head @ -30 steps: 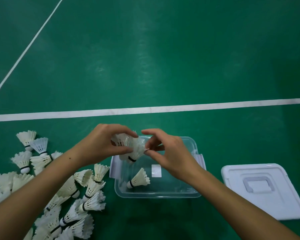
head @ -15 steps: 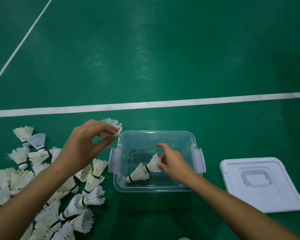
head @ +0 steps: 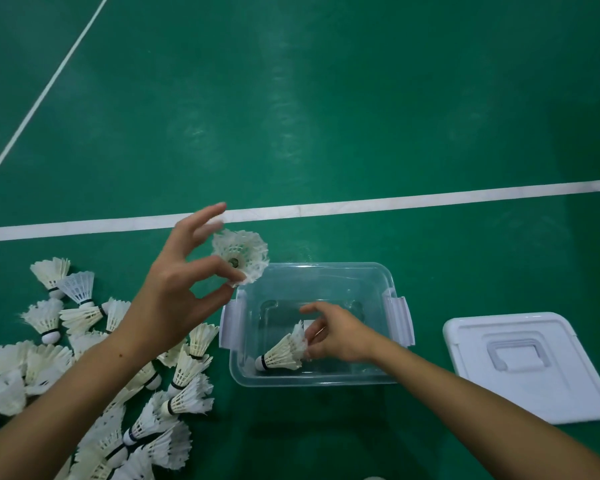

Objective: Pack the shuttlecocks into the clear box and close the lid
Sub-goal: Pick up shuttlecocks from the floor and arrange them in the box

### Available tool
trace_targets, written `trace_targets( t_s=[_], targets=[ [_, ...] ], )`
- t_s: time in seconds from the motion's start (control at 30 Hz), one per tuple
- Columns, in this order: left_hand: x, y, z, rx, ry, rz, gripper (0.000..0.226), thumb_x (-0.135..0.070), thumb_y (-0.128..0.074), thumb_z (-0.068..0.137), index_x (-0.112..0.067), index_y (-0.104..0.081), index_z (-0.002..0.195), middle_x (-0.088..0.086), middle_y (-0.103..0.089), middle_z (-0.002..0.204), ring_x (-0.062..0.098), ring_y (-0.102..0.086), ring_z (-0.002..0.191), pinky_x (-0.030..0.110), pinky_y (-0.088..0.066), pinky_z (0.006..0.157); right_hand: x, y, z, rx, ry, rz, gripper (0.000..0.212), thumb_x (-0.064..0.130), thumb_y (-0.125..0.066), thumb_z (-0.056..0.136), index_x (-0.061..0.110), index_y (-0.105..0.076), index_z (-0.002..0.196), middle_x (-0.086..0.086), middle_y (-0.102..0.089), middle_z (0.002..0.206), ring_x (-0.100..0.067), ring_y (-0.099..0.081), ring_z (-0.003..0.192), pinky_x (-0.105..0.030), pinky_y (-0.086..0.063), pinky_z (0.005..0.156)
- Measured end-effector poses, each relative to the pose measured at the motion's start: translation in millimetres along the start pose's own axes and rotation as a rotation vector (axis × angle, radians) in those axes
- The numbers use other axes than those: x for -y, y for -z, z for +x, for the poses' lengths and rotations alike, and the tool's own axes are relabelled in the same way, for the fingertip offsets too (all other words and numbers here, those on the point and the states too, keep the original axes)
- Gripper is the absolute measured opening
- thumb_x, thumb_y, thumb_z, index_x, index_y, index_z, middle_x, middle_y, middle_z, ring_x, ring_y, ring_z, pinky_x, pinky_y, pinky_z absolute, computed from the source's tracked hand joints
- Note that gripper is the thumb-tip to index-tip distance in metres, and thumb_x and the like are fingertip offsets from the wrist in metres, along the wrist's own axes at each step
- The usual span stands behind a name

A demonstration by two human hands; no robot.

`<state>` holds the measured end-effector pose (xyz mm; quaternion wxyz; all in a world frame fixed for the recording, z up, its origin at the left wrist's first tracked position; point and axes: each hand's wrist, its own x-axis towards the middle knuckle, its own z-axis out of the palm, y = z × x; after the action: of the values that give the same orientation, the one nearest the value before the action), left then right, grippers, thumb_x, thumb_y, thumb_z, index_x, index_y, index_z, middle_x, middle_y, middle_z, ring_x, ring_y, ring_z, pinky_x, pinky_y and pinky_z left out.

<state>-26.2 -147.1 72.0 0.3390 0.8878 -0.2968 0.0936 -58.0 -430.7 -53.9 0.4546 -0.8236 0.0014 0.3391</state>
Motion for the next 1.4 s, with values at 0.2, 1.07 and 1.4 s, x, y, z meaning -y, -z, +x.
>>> trace_targets(
  t_s=[0.2, 1.07, 1.4],
  targets=[
    [-8, -28, 15, 0.153, 0.083, -0.134, 0.038, -0.023, -0.087, 0.080, -0.026, -0.067, 0.113, -0.012, -0.065, 0.138, 0.006, -0.068, 0.113, 0.025, -0.058, 0.088, 32, 44, -41, -0.281, 0.207, 0.166, 0.063, 0.006, -0.088, 0.081, 0.022, -0.059, 0.135, 0.000, -0.073, 0.110, -0.016, -0.073, 0.099, -0.040, -0.062, 0.094],
    [-10, -146, -1, 0.687, 0.605, -0.146, 0.109, -0.006, -0.082, 0.084, -0.022, -0.012, 0.166, 0.015, -0.049, 0.157, 0.027, -0.058, 0.131, 0.035, -0.052, 0.103, 8, 13, -37, -0.333, 0.058, -0.456, 0.067, -0.001, -0.060, 0.094, 0.017, -0.034, 0.154, -0.009, -0.067, 0.098, -0.029, -0.064, 0.090, -0.048, -0.056, 0.081],
    [-2, -162, -9, 0.754, 0.673, -0.144, 0.105, -0.001, -0.084, 0.081, -0.020, -0.022, 0.164, 0.005, -0.068, 0.132, 0.019, -0.066, 0.114, 0.028, -0.058, 0.093, 2, 6, -27, -0.146, -0.077, -0.403, 0.074, -0.003, -0.074, 0.087, 0.012, -0.039, 0.151, -0.004, -0.065, 0.098, -0.020, -0.065, 0.087, -0.032, -0.058, 0.074]
  ],
)
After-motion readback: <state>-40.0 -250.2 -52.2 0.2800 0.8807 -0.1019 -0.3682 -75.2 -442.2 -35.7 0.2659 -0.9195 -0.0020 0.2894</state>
